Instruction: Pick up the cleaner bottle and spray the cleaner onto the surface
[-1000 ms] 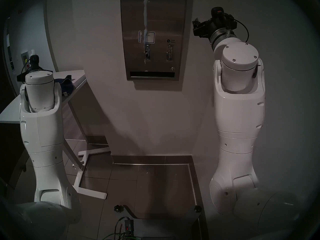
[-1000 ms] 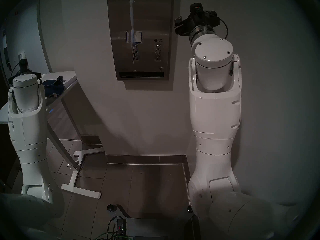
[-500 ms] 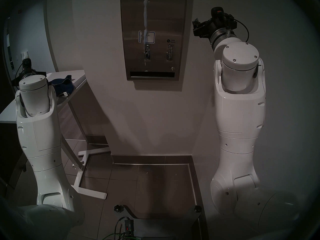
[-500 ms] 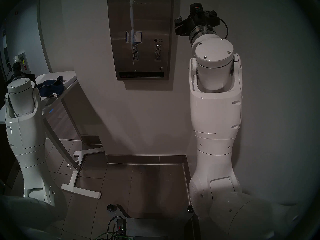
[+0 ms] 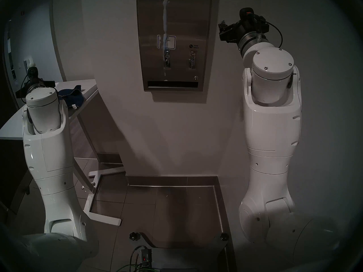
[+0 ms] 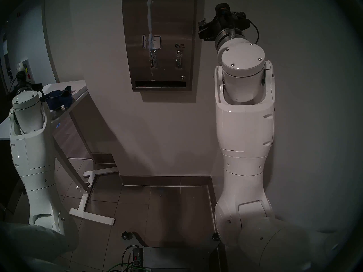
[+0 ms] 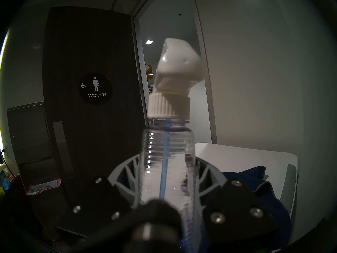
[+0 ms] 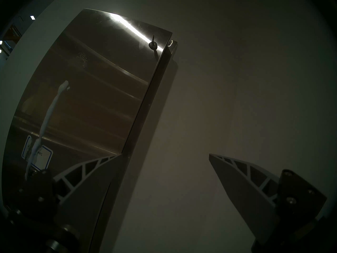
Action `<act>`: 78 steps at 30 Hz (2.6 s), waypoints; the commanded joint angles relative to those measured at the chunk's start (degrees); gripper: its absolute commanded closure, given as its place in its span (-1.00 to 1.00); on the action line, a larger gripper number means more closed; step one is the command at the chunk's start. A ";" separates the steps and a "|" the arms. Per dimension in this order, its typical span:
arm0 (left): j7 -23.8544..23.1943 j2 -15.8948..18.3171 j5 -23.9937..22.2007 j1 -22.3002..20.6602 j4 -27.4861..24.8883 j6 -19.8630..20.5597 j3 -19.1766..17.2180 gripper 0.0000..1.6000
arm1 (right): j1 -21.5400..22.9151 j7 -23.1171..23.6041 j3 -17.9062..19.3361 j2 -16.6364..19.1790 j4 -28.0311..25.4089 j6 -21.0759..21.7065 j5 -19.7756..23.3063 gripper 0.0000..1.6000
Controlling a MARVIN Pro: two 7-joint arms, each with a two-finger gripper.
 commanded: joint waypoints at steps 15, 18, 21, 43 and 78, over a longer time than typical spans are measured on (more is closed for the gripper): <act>1.91 0.68 -0.90 -0.90 1.44 -1.74 -2.63 -1.00 | 1.97 -0.19 0.11 -0.15 -1.50 -0.43 0.06 -1.00; 1.99 1.16 -1.29 -2.18 1.92 -1.36 -2.42 -1.00 | 1.96 -0.19 0.10 -0.15 -1.50 -0.43 0.06 -1.00; 1.83 2.24 -1.67 -4.11 2.50 -2.17 -1.96 -1.00 | 1.92 -0.21 0.09 -0.14 -1.49 -0.44 0.05 -1.00; -0.19 15.02 -4.50 -14.40 4.23 -6.38 1.15 -1.00 | 1.74 -0.27 0.03 -0.11 -1.42 -0.43 0.01 -1.00; -13.92 3.82 -24.82 -29.40 8.77 -15.19 26.47 -1.00 | 1.83 -0.31 0.02 -0.10 -1.45 -0.43 0.04 -1.00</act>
